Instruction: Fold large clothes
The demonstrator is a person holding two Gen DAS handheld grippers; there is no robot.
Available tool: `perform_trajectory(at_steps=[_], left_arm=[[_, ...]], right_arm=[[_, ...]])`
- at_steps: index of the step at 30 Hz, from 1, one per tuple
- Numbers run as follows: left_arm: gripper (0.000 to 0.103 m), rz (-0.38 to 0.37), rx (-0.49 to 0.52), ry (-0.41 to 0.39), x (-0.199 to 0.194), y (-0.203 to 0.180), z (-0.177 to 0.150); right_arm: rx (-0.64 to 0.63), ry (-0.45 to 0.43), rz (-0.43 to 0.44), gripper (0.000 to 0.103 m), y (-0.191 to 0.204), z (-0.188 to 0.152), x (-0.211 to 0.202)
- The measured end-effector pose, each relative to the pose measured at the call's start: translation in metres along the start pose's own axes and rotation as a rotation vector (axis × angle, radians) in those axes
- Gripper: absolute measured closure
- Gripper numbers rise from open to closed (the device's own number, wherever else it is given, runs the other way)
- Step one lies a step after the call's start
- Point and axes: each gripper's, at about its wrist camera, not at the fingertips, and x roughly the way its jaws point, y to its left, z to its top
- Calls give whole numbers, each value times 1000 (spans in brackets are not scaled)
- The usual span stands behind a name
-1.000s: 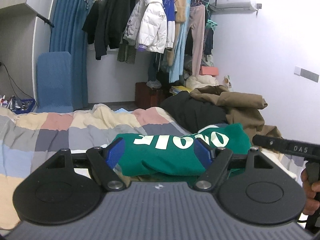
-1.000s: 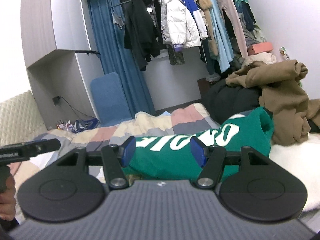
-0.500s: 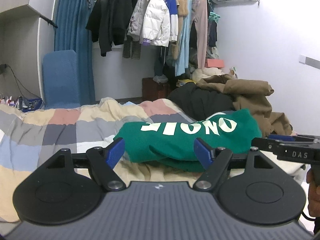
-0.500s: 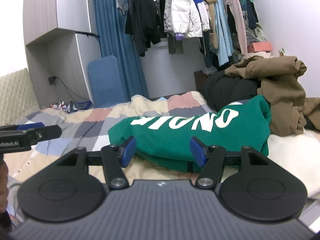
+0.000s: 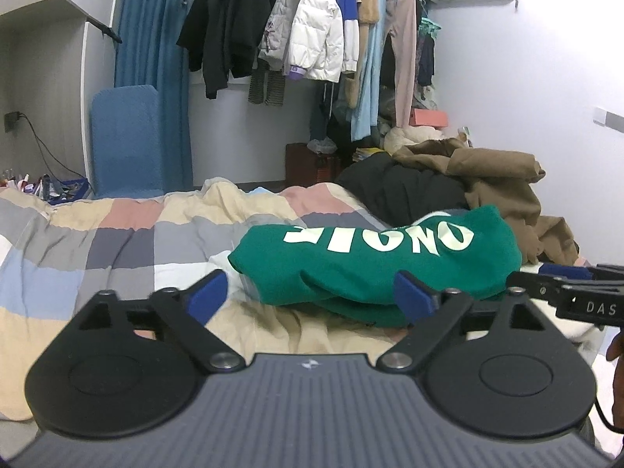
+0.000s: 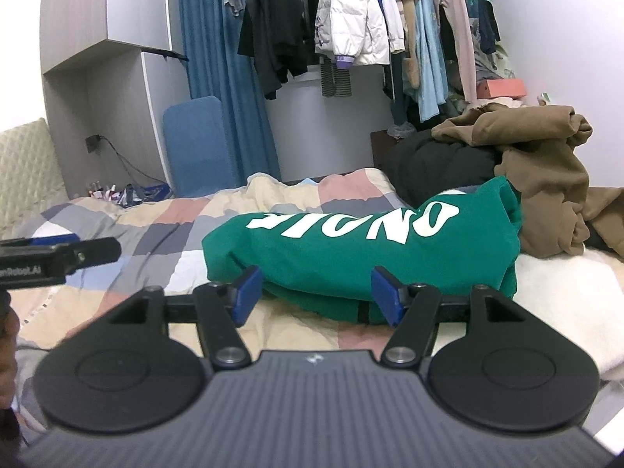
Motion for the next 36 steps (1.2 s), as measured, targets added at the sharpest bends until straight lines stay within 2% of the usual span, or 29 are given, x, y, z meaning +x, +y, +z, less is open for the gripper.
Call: perform_trajectory(at_steps=[4,7,16,18,19,22,36], left_arm=[[3,17,7,15,4,-3,-3],[3,32,1,18,7,-2,-4],[2,51,-27,11,5,-2,-4],[1,51,-31,9,3,-4,-3],[1,53,-30,7,3,-4,-3],[1,61,-27,4,2,-6,-3],[0,51,-19,-1,-3,-13,-2]], right_arm=[[-13,4,-26,37,0,0,1],[-10,-1,-38,28,-2,0,0],[-10,-10,-50,28,-4,0,-6],[-13,-12,-55,22,-3,0,-7],[-11,-15,-56,13,-3,0,-8],[-22,-26,-80,0,-2,0,-8],[-6,-9,-106,0,-3,0,-10]])
